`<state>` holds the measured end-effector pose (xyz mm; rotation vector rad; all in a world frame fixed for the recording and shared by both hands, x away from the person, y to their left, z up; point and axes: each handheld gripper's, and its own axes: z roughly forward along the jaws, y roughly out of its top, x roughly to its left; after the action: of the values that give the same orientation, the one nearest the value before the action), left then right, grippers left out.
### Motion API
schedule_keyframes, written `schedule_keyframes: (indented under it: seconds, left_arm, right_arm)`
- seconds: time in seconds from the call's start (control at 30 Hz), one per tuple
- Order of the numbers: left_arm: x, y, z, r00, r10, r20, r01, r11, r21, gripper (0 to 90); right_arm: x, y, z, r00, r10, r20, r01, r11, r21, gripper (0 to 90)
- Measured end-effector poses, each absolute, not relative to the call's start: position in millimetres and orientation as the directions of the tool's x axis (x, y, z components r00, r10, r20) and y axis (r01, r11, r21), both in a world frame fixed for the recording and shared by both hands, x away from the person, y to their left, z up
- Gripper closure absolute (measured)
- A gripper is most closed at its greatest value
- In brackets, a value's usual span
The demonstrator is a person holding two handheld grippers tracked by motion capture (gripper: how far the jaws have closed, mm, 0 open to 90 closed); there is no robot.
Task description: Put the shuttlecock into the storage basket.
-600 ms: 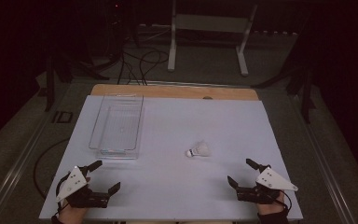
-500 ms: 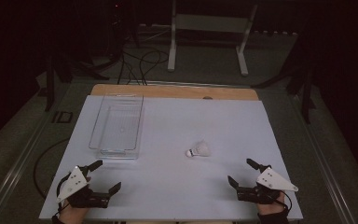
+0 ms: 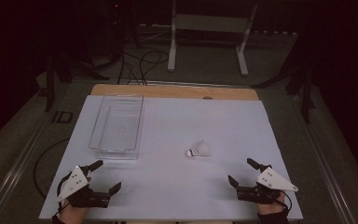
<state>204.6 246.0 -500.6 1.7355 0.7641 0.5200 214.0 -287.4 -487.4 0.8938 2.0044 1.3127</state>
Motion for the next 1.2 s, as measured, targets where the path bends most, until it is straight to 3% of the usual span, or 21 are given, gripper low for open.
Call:
schedule_keyframes:
  seconds: [0.37,1.2]
  left_arm:
    - [205,242,-491,0.726,0.687,-0.042,0.248,-0.204,0.947,0.0]
    - [213,228,-455,0.809,0.586,-0.044,0.336,-0.4,0.853,0.0]
  right_arm:
    - [213,-286,-486,-0.608,0.786,-0.108,0.215,0.294,0.931,9.6]
    - [212,-286,-485,-0.614,0.783,-0.102,0.212,0.288,0.934,9.6]
